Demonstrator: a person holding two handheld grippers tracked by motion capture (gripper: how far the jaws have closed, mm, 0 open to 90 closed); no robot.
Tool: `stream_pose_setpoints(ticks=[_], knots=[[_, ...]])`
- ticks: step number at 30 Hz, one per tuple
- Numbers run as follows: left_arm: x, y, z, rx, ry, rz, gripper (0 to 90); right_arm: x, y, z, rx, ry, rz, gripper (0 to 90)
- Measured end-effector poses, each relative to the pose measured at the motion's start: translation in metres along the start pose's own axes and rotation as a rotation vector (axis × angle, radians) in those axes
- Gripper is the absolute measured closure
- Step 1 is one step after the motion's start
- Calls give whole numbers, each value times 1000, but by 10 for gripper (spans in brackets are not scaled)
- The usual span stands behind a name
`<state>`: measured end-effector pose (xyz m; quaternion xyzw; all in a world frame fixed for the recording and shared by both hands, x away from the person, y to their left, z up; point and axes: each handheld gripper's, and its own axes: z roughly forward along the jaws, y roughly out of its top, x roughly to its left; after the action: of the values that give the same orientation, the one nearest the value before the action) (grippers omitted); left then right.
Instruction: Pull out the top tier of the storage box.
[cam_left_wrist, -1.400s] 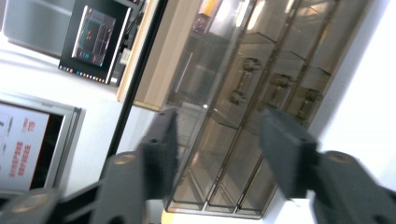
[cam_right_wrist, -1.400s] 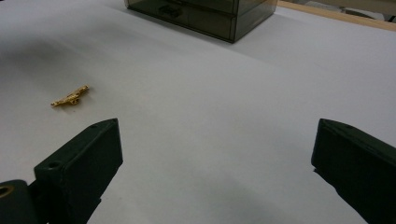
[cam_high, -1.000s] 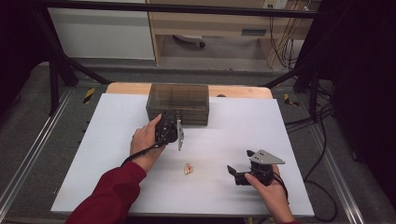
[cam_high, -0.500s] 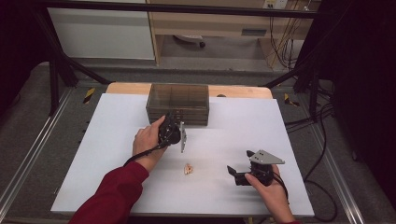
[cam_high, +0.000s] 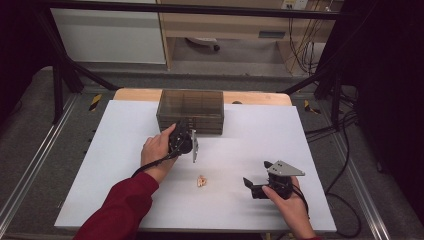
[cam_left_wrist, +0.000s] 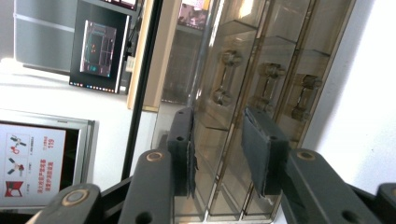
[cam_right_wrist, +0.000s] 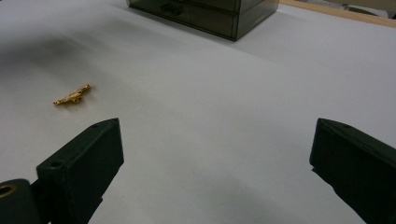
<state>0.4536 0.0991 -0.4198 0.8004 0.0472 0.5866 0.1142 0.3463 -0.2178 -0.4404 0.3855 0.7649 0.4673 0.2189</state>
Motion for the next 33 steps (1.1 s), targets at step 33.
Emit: stream_pose_setpoints(ticks=[33], knots=[[-14,-1,28,-28,60,137,737,-2,-2,0,-2,-5,4,31]])
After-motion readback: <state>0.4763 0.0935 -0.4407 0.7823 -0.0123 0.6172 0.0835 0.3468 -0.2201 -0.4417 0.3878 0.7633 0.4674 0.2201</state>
